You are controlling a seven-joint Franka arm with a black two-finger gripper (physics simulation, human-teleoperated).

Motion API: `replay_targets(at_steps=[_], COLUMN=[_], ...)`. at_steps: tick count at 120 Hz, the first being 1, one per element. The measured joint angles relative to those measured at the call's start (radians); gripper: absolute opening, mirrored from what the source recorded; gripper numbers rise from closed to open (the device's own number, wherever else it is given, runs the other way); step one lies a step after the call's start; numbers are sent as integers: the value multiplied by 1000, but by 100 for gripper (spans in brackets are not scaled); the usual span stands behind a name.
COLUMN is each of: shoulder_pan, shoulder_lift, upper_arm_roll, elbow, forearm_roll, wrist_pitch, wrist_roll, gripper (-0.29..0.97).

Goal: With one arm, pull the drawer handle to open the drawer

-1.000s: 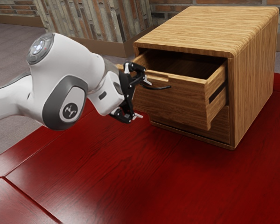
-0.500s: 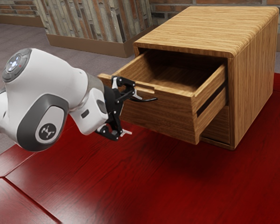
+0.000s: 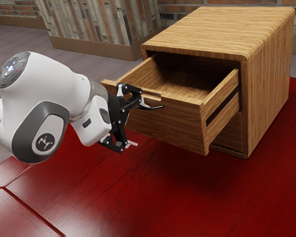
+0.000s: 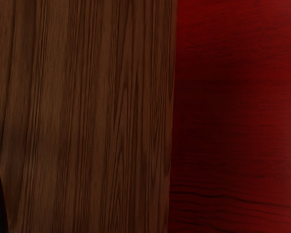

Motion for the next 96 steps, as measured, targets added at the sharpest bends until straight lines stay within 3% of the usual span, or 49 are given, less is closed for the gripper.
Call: replay_targets(at_steps=[23,38,65,76,82,89,96], shoulder_pan=[0,-4,-9,-10,-10,-10,-5], shoulder_lift=[-31,-41,-47,-69,-32,87,165], upper_arm_roll=[0,0,-5,-1,22,106,175], elbow=[-24,-30,33,250,493,771,908], forearm_roll=[2,-2,-3,-3,1,13,25], wrist_pitch=[-3,-6,-23,-147,-321,-559,-763], wrist_roll=[0,0,0,-6,-31,-101,-201], gripper=[64,69,63,65,66,67,67])
